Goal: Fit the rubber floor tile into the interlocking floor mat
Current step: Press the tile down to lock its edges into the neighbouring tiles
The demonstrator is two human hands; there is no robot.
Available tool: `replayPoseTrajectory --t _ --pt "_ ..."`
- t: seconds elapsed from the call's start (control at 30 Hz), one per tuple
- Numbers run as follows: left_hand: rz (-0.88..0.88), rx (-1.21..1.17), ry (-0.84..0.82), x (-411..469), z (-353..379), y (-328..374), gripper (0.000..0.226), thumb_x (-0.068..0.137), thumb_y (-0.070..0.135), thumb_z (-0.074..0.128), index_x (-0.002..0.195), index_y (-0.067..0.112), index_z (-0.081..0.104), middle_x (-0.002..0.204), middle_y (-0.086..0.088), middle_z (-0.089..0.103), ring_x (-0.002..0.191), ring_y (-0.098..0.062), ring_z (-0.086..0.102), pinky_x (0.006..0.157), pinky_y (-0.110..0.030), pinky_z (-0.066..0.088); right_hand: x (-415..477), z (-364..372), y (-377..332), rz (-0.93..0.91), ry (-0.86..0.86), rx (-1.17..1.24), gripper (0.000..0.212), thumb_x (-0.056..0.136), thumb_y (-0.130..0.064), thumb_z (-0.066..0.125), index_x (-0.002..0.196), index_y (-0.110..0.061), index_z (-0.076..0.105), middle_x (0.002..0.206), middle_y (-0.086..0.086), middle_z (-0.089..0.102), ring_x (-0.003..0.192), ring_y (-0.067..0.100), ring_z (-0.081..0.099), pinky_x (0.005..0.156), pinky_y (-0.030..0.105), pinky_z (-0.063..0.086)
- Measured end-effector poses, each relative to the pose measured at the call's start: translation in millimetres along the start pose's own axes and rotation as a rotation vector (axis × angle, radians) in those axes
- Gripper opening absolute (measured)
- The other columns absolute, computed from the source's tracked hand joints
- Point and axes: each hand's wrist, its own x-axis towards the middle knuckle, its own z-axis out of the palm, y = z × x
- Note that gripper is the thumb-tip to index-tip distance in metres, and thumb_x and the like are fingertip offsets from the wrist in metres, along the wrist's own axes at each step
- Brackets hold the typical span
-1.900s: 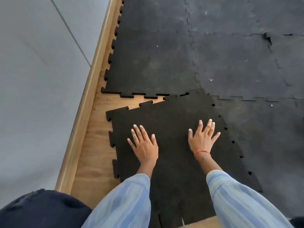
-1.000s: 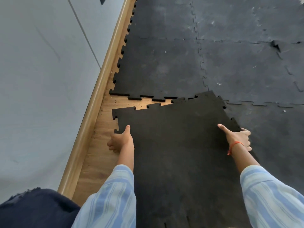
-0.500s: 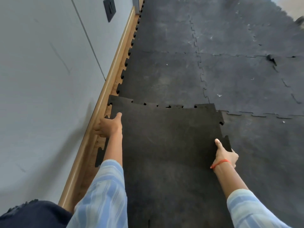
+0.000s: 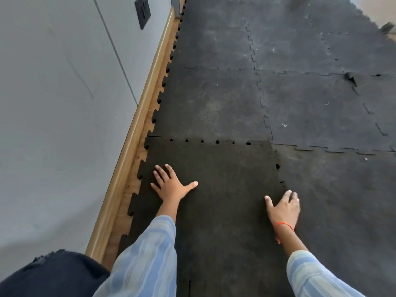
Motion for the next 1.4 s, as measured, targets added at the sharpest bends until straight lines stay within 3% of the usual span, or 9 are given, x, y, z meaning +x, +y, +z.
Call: replayPoseTrajectory --t 0.1,0.27,0.43,0.57,0.7,0.87,1.03,1.23,1.4 --pt "0.08 0.091 -0.028 -5 4 12 0.13 0.066 0.081 0.056 0.149 0.016 -0.02 0.154 -0.016 -0.029 0.142 -0.036 -0.022 0.114 -0.057 -0.001 2 5 0 -0.057 -0.063 0.095 0.076 0.094 -0.029 0.052 0.147 0.006 0.009 0.156 0.026 0.014 0.145 0.037 0.012 0.119 0.04 0.012" --pt "0.067 0.16 -0.055 -1 8 10 0.133 0.063 0.082 0.057 0.148 0.017 -0.022 0.153 -0.016 -0.032 0.142 -0.037 -0.023 0.113 -0.06 0.0 -13 13 -2 -0.031 -0.049 0.098 0.08 0.091 -0.028 0.058 0.146 0.007 0.011 0.153 0.027 0.02 0.141 0.04 0.018 0.117 0.041 0.013" --pt "0.049 0.159 -0.114 4 12 26 0.138 0.059 0.079 0.065 0.148 0.018 -0.022 0.153 -0.014 -0.033 0.141 -0.039 -0.023 0.111 -0.065 0.005 -9 20 2 -0.058 -0.019 -0.141 0.079 0.096 -0.041 0.042 0.147 0.006 0.005 0.157 0.024 0.01 0.147 0.035 0.006 0.119 0.046 0.012" --pt "0.268 0.293 -0.094 25 1 47 0.138 0.057 0.083 0.06 0.149 0.018 -0.02 0.156 -0.007 -0.029 0.144 -0.031 -0.02 0.113 -0.063 0.005 8 26 -13 -0.194 -0.042 -0.336 0.064 0.101 -0.039 0.024 0.149 -0.004 0.001 0.161 0.011 -0.005 0.148 0.026 -0.008 0.118 0.052 0.0" --pt "0.442 0.42 -0.097 59 -19 67 0.145 0.05 0.087 0.061 0.149 0.019 -0.019 0.156 0.0 -0.028 0.145 -0.026 -0.019 0.113 -0.062 0.004 46 31 -47 -0.422 -0.212 -0.372 0.061 0.101 -0.038 0.023 0.151 -0.011 -0.003 0.161 0.005 -0.011 0.148 0.024 -0.01 0.12 0.05 0.001" --pt "0.495 0.555 -0.121 89 -28 87 0.16 0.037 0.087 0.067 0.147 0.015 -0.024 0.156 -0.001 -0.029 0.143 -0.026 -0.024 0.113 -0.06 0.002 95 22 -75 -0.539 -0.369 -0.461 0.085 0.093 -0.055 0.038 0.15 -0.011 -0.008 0.16 0.003 -0.018 0.147 0.023 -0.015 0.119 0.051 0.0" --pt "0.481 0.576 -0.154 92 -24 96 0.161 0.037 0.084 0.07 0.148 0.013 -0.022 0.157 -0.001 -0.026 0.143 -0.026 -0.025 0.113 -0.06 0.002 127 4 -99 -0.517 -0.53 -0.485 0.117 0.076 -0.059 0.065 0.149 -0.011 -0.014 0.159 0.001 -0.022 0.147 0.022 -0.016 0.118 0.053 0.003" --pt "0.447 0.57 -0.136 83 -22 96 0.154 0.045 0.078 0.074 0.148 0.011 -0.018 0.16 -0.005 -0.017 0.145 -0.028 -0.018 0.115 -0.057 0.008 122 10 -101 -0.488 -0.508 -0.474 0.124 0.071 -0.058 0.071 0.149 -0.01 -0.013 0.159 0.001 -0.022 0.147 0.023 -0.016 0.118 0.055 0.006" --pt "0.447 0.602 -0.143 94 -28 95 0.156 0.044 0.085 0.066 0.145 0.013 -0.028 0.156 -0.005 -0.03 0.142 -0.029 -0.025 0.114 -0.058 0.004 126 12 -101 -0.514 -0.56 -0.538 0.154 0.046 -0.068 0.08 0.145 -0.011 -0.023 0.155 0.003 -0.032 0.143 0.026 -0.027 0.116 0.056 -0.004"
